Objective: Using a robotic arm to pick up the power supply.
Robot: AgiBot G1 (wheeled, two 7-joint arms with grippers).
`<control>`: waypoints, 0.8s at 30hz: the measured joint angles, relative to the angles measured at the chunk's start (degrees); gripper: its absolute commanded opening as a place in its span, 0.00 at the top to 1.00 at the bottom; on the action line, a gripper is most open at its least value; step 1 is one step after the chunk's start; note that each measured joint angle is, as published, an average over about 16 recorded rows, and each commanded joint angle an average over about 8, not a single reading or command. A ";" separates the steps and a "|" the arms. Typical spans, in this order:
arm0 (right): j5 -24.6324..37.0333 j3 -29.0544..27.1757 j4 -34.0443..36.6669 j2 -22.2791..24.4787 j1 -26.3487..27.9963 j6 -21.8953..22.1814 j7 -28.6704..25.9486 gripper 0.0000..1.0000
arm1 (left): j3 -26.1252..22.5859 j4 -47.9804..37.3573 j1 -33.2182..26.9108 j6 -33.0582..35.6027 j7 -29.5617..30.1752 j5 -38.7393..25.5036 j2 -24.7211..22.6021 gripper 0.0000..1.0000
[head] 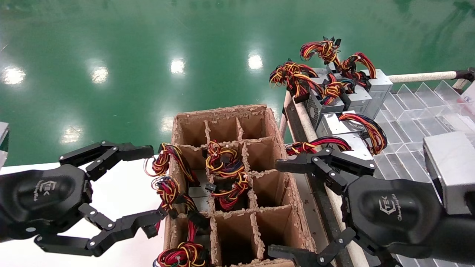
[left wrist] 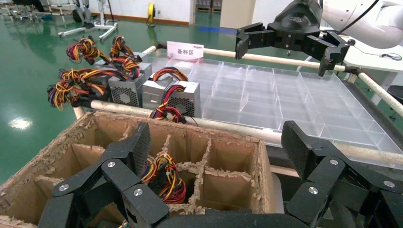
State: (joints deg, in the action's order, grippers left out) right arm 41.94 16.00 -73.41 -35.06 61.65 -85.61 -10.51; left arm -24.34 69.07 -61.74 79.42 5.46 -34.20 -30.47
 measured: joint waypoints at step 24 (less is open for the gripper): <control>2.35 0.92 -0.81 -1.13 0.70 1.76 -0.13 0.00 | 0.00 0.00 0.00 0.00 0.00 0.00 0.00 1.00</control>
State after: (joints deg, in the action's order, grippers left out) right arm 44.29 16.92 -74.22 -36.19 62.35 -83.85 -10.65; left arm -24.34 69.07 -61.74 79.42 5.47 -34.20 -30.47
